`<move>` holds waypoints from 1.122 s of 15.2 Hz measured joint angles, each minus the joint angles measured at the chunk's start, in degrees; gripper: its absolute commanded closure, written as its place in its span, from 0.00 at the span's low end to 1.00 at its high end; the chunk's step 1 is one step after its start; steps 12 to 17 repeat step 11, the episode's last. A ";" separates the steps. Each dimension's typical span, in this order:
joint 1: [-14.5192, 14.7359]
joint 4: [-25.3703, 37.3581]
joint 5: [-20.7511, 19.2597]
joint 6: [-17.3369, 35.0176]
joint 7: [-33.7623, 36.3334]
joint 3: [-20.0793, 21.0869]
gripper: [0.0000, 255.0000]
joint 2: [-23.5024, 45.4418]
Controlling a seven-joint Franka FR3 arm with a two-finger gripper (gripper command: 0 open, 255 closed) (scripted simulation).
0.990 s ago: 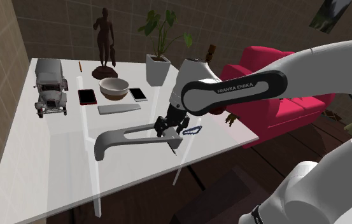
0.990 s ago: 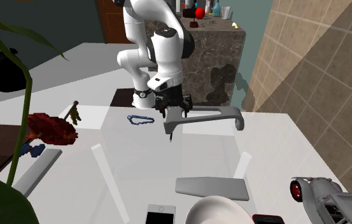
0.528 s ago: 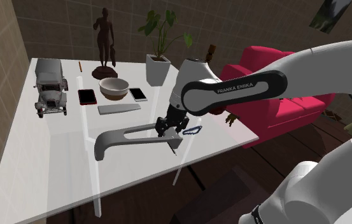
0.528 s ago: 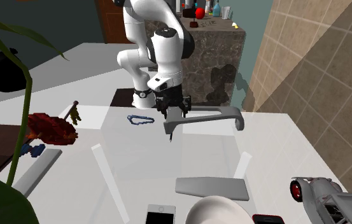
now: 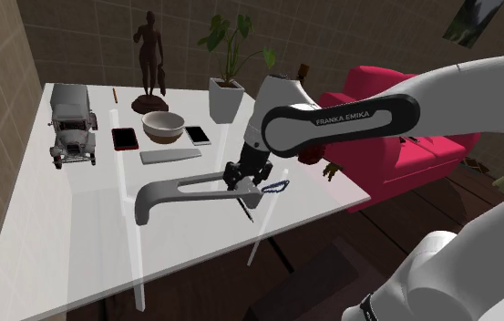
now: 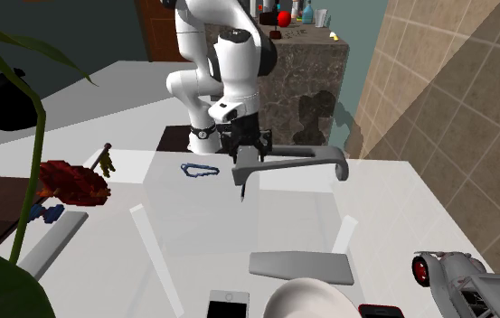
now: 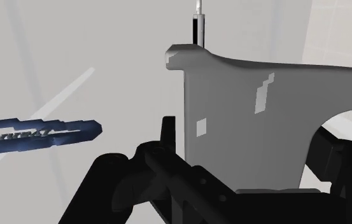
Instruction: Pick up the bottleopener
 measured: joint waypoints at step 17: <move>-0.08 5.13 0.06 -8.26 0.32 -0.37 1.00 -3.17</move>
